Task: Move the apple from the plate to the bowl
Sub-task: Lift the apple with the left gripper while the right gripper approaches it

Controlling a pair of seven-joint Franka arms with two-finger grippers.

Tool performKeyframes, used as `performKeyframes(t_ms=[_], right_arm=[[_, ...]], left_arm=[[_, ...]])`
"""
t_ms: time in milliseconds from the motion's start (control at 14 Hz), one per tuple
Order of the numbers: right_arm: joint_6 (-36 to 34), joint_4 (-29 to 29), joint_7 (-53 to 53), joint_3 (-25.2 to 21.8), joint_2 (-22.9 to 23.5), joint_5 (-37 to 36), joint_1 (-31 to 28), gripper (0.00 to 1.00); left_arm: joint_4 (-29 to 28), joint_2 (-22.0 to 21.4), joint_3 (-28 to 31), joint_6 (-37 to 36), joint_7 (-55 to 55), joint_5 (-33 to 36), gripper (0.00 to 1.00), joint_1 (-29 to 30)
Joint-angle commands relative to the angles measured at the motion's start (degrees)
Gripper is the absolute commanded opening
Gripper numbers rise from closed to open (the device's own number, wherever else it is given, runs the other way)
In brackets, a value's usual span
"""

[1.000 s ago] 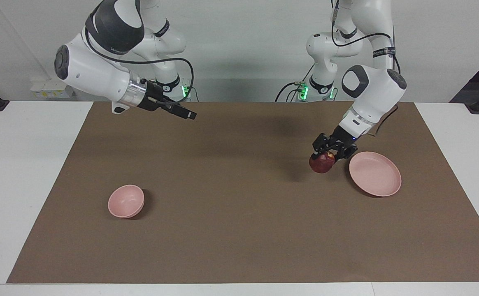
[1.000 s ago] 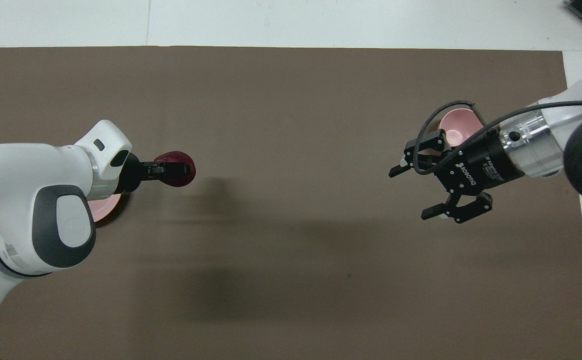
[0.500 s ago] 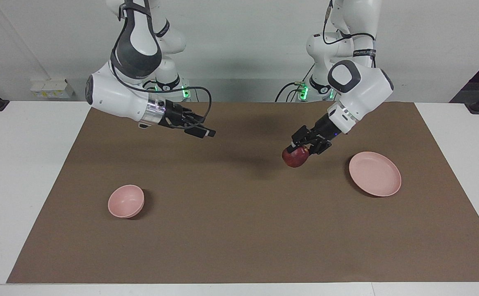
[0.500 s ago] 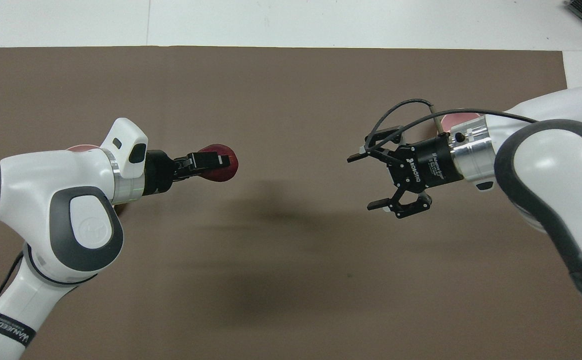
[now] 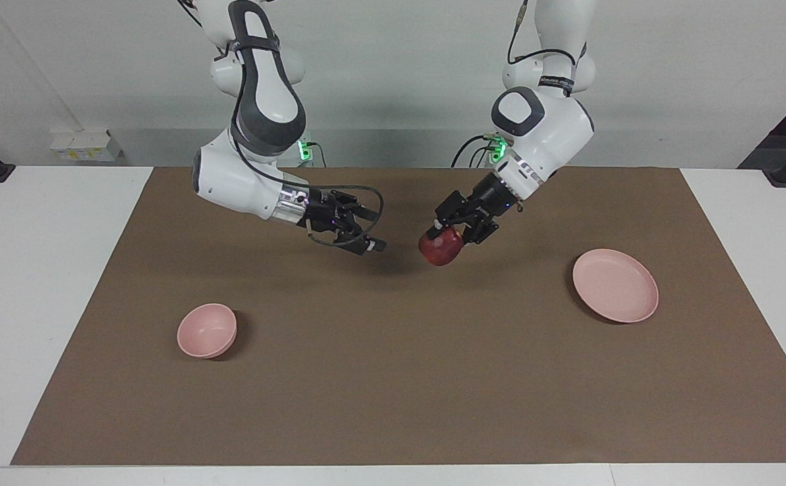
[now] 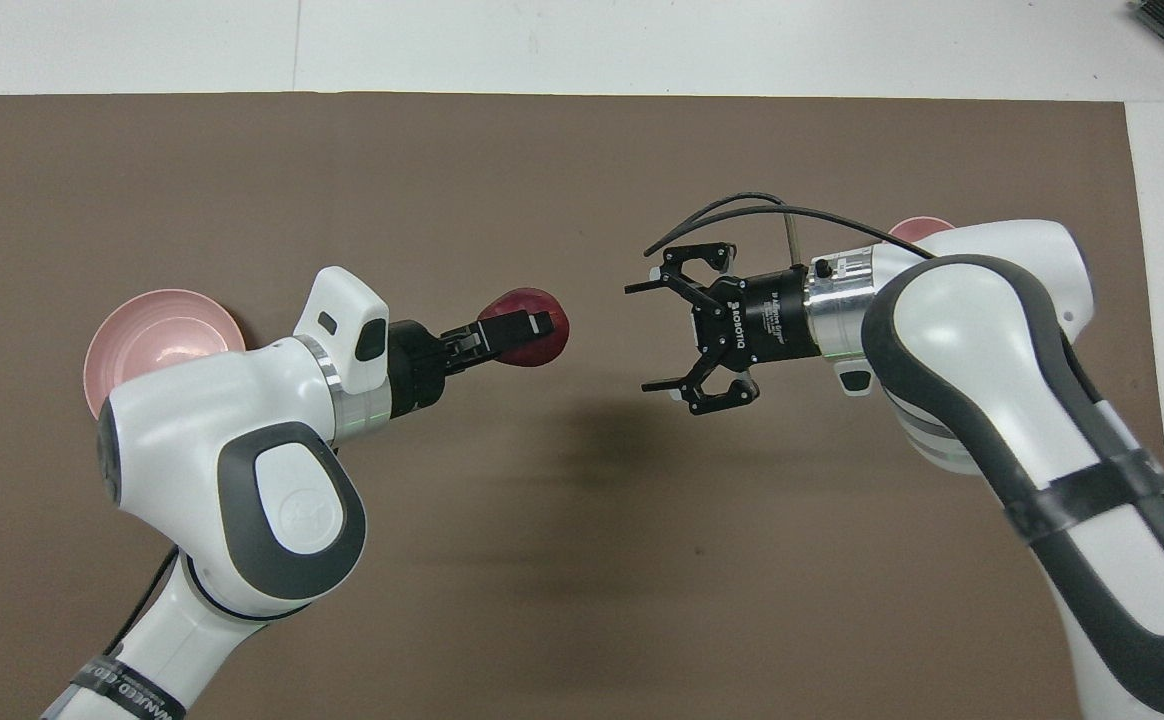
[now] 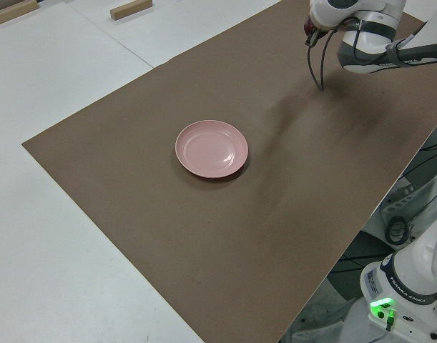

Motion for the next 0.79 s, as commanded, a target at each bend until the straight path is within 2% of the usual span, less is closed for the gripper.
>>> performKeyframes(t_ms=[0, 214, 429, 714], right_arm=[[4.77, 1.3, 0.93, 0.13, 3.15, 2.92, 2.7, 1.0], [5.84, 2.09, 0.58, 0.13, 4.39, 3.19, 3.94, 1.0], [4.97, 1.92, 0.58, 0.21, 4.04, 6.08, 4.47, 1.0], [-1.79, 1.92, 0.4, 0.21, 3.69, 7.14, 3.59, 1.0]], left_arm=[[-0.07, -0.77, -2.71, 3.72, -0.3, -2.36, 0.0, 0.25], [-0.07, -0.51, -6.05, 8.37, -0.3, -4.56, 0.0, 0.07], [0.02, -0.15, -6.14, 8.66, -0.39, -4.56, 0.0, 0.08], [0.02, 0.02, -6.23, 8.57, -0.48, -4.47, 0.0, -0.1]])
